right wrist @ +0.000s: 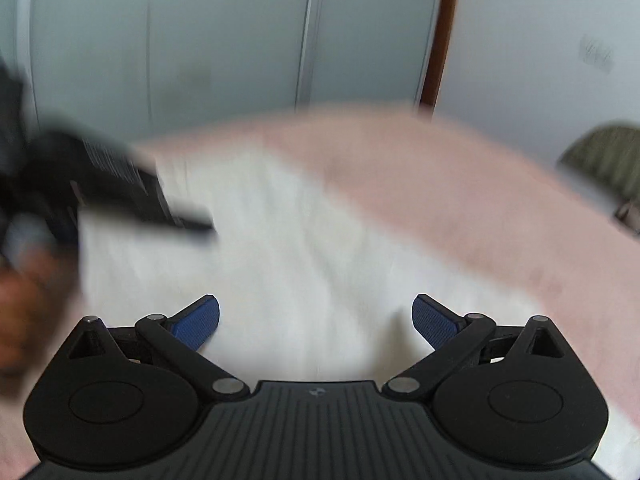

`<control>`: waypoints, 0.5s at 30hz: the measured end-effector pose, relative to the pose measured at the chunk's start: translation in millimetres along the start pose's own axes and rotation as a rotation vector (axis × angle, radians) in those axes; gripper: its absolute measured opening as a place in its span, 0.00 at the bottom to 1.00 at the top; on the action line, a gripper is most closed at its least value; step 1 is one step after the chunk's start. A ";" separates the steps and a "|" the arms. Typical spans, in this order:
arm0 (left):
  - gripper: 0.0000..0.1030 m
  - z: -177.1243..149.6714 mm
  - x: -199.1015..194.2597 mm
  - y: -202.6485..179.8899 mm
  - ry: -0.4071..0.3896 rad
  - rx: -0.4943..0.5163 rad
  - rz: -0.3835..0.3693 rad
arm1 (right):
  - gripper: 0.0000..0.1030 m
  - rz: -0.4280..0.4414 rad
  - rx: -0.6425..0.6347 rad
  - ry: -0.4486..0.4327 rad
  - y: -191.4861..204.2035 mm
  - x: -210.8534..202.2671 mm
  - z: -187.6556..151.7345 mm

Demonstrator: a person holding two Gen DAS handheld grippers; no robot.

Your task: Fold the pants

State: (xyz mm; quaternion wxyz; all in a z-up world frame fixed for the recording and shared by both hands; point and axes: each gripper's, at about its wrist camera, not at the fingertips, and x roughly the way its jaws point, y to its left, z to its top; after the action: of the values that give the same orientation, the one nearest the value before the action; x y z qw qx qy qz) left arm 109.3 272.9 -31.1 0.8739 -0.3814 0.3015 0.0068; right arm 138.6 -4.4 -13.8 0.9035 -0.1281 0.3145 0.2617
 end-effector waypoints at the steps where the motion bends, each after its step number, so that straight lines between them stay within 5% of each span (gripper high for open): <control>1: 0.13 -1.5 -2.0 -6.1 -0.018 0.040 0.013 | 1.00 -0.001 0.005 -0.016 -0.1 -2.6 -0.8; 8: 0.11 -28.5 -46.7 -86.9 -0.204 0.421 -0.005 | 1.00 -0.016 0.045 -0.153 -27.2 -25.4 10.5; 15: 0.12 -68.5 -76.2 -159.4 -0.237 0.587 -0.151 | 1.00 -0.006 0.163 -0.275 -59.5 -60.5 8.7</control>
State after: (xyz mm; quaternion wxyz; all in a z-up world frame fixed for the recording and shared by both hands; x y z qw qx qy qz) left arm 49.8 130.6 78.9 0.9735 -0.1308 0.1578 -0.1010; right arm 135.6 -74.1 35.4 0.9462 -0.0183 0.2076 0.2476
